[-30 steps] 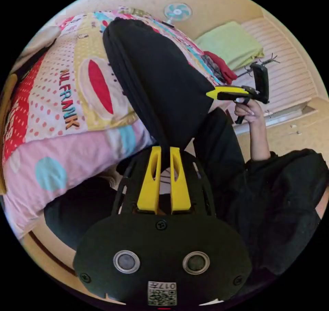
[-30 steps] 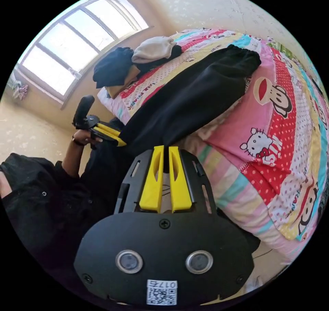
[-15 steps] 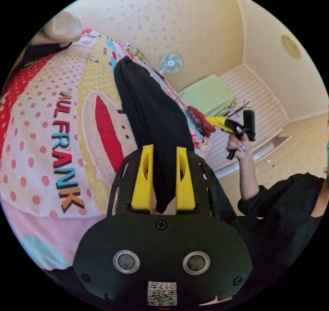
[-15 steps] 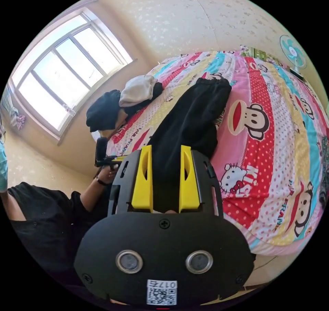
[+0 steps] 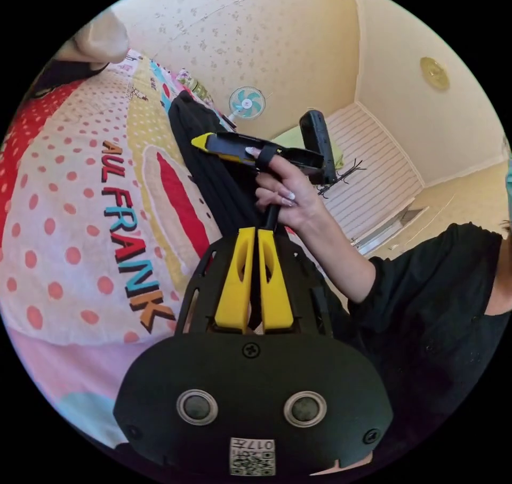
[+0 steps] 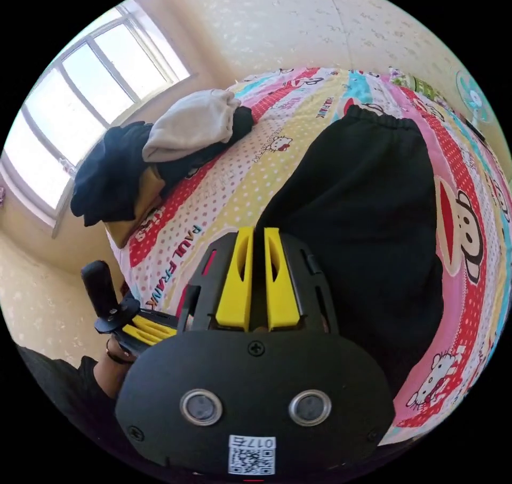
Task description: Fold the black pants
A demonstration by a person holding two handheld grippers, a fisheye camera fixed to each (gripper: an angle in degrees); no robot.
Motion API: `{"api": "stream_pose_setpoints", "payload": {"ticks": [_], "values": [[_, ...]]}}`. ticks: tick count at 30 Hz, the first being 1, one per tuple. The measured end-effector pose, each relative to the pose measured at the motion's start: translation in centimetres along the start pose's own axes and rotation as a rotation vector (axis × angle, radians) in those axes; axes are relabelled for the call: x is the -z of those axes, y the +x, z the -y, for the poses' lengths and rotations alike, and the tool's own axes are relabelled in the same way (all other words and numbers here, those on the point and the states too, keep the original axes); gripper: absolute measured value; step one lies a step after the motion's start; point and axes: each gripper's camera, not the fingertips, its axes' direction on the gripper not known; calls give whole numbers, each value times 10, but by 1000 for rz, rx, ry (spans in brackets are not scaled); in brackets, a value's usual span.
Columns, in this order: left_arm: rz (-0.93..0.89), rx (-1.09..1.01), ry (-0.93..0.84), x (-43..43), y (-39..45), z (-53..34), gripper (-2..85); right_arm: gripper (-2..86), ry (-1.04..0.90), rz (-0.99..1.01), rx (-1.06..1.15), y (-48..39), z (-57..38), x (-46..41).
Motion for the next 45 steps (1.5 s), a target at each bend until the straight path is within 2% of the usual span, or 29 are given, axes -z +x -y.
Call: {"api": "stream_pose_setpoints", "payload": {"ticks": [3, 5, 7, 8, 10, 11, 12, 17, 19, 23, 26, 28, 31, 34, 37, 41, 45], "values": [[-45, 36, -16, -5, -9, 3, 25, 63, 36, 73, 44, 17, 30, 45], [-75, 36, -3, -5, -10, 3, 54, 62, 178, -9, 44, 25, 52, 78], [-104, 20, 4, -7, -9, 3, 81, 59, 239, -223, -59, 52, 96, 86], [-114, 8, 4, -8, -8, 5, 97, 58, 210, -262, -85, 63, 109, 78], [-105, -9, -4, -10, -7, 7, 103, 53, -79, -272, -184, 121, 156, 2], [-90, -23, 1, -11, -7, 7, 104, 51, -124, -249, -198, 134, 159, -17], [-70, -33, 25, -9, -5, 6, 107, 46, 16, -218, -183, 147, 153, -15], [-21, -131, 215, 9, 7, -3, 127, 34, -45, -141, -169, 166, 154, 10], [42, -101, 268, 10, 3, -5, 145, 28, -32, -92, -7, 139, 124, 40], [36, -13, 176, -28, -16, 1, 162, 40, 124, -45, 96, 113, 17, 102], [134, -37, 128, -56, -6, 4, 162, 70, 253, -9, 30, 138, -88, 145], [228, -48, 106, -68, 3, 4, 163, 111, 378, 136, 26, 176, -172, 166], [354, -53, 92, -82, 23, -2, 176, 148, 290, 294, -192, 231, -244, 163], [464, -84, 111, -97, 37, -15, 183, 159, 388, 435, -226, 253, -292, 173], [519, -102, 105, -114, 37, -18, 182, 164, 407, 496, -198, 265, -300, 177], [422, 43, 139, -115, 15, -1, 165, 165, 363, 568, -160, 280, -276, 174], [414, 106, 68, -117, 13, 11, 156, 140, 221, 549, -188, 292, -242, 163]]}}
